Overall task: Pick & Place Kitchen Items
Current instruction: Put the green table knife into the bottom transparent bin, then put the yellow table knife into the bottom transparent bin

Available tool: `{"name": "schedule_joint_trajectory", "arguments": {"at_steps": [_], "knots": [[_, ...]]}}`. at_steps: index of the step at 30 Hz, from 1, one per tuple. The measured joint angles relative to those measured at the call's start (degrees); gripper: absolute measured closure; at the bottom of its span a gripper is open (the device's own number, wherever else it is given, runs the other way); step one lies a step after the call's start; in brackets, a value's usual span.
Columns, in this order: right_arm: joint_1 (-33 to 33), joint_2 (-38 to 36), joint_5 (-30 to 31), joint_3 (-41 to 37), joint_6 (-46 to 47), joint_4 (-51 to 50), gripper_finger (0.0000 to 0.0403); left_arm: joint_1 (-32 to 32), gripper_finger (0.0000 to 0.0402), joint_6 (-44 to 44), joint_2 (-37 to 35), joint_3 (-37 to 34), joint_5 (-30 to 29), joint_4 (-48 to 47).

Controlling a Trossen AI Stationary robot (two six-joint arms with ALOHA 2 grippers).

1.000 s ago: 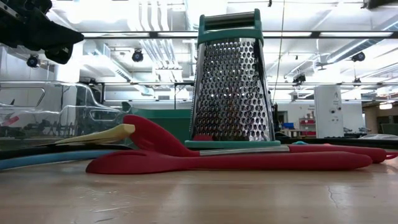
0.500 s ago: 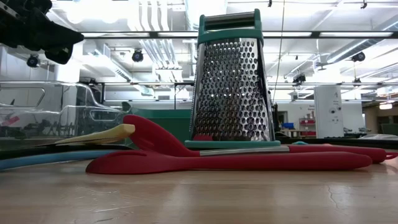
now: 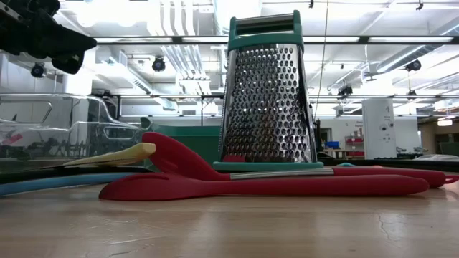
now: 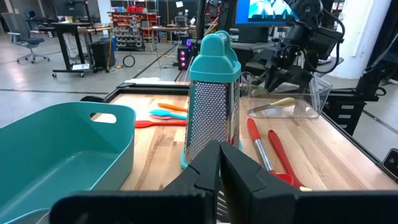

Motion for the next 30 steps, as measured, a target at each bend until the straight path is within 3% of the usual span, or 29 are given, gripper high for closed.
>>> {"name": "schedule_joint_trajectory", "arguments": {"at_steps": [7,19,30], "knots": [[0.0,0.0,-4.0,-0.8,0.0,0.4,0.0335,0.0,0.0383,0.0,0.0,0.0,0.0,0.0],[-0.7,0.0,-3.4,3.9,-0.5,-3.8,0.0273,0.0,0.0383,0.0,0.0,0.0,0.0,0.0],[-2.4,-0.1,13.0,11.9,-6.6,-6.8,0.0244,0.0,0.0383,0.0,0.0,0.0,0.0,0.0]]}}
